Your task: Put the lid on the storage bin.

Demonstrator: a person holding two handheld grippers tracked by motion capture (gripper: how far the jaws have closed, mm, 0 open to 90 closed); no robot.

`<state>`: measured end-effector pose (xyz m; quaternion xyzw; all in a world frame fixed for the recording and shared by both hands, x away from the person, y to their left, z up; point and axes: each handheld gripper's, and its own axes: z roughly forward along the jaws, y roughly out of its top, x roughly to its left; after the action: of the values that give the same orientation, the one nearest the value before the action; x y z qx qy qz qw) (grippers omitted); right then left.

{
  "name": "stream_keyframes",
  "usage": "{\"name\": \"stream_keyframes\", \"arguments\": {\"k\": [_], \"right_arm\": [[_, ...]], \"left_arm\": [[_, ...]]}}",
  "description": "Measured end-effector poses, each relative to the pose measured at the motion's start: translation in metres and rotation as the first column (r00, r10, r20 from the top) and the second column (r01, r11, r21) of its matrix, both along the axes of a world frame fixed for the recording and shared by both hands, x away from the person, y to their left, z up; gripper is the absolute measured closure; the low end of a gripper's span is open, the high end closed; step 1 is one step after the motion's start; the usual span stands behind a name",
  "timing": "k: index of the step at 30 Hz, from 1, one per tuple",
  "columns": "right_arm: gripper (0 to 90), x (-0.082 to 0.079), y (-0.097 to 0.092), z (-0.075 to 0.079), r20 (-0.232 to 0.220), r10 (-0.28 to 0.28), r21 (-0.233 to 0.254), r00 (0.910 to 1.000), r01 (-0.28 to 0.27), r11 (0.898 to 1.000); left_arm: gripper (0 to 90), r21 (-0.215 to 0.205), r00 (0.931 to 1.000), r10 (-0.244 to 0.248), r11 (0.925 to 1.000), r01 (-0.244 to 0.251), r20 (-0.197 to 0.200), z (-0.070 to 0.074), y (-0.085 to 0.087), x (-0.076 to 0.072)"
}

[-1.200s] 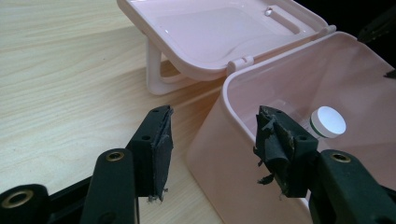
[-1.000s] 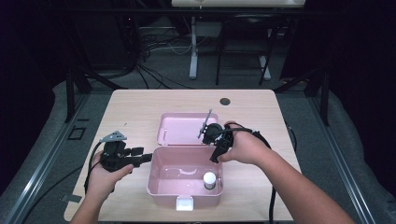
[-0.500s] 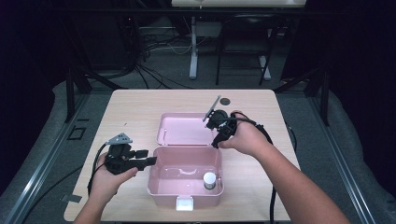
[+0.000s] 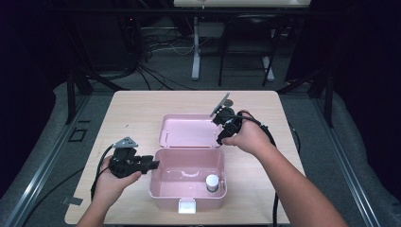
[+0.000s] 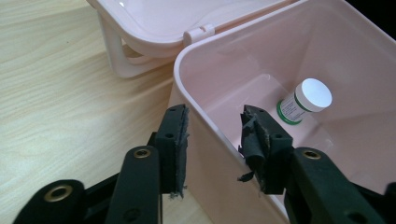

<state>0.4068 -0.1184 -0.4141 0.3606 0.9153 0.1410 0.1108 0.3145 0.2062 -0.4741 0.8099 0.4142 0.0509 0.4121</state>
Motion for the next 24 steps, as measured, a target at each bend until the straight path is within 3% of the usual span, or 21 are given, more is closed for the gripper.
{"name": "stream_keyframes", "arguments": {"k": [6,14,19,24], "right_arm": [[45.1,0.008,-0.001,-0.005,-0.011,-0.059,0.027,0.9982,0.059,0.998],[47.2,0.022,0.0,-0.013,0.001,-0.151,0.061,0.9886,0.15,0.987],[51.2,0.031,0.002,-0.018,0.015,-0.212,0.092,0.9772,0.21,0.973],[54.8,0.037,0.002,-0.025,0.008,-0.293,0.134,0.9561,0.289,0.948]], "left_arm": [[64.4,-0.01,1.0,0.006,0.9999,-0.006,0.007,-0.001,0.001,0.0],[65.4,-0.021,1.0,0.003,0.9998,-0.003,0.006,-0.001,0.002,0.001],[66.9,-0.007,0.9996,0.007,1.0,-0.007,0.028,0.0,0.002,0.001],[66.1,-0.018,0.9999,0.007,0.9998,-0.007,0.014,-0.001,0.002,0.001]]}}
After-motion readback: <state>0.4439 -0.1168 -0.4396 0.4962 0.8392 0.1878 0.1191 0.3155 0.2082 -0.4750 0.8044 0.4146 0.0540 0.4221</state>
